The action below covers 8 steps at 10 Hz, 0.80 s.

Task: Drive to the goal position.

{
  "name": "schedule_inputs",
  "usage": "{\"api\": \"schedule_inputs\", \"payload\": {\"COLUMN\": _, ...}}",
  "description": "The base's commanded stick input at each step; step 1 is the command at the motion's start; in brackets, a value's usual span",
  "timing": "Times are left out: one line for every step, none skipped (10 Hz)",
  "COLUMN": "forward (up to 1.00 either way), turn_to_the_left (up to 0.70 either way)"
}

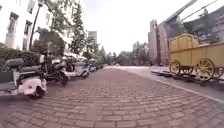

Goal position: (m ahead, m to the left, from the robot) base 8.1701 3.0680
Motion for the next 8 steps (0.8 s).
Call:
{"api": "schedule_inputs", "payload": {"forward": 0.70, "turn_to_the_left": 0.00}}
{"api": "schedule_inputs", "payload": {"forward": 0.70, "turn_to_the_left": 0.00}}
{"api": "schedule_inputs", "payload": {"forward": 0.70, "turn_to_the_left": 0.00}}
{"api": "schedule_inputs", "payload": {"forward": 0.70, "turn_to_the_left": 0.00}}
{"api": "schedule_inputs", "payload": {"forward": 0.70, "turn_to_the_left": 0.00}}
{"api": "schedule_inputs", "payload": {"forward": 0.70, "turn_to_the_left": 0.00}}
{"api": "schedule_inputs", "payload": {"forward": 0.70, "turn_to_the_left": 0.00}}
{"api": "schedule_inputs", "payload": {"forward": 0.70, "turn_to_the_left": 0.00}}
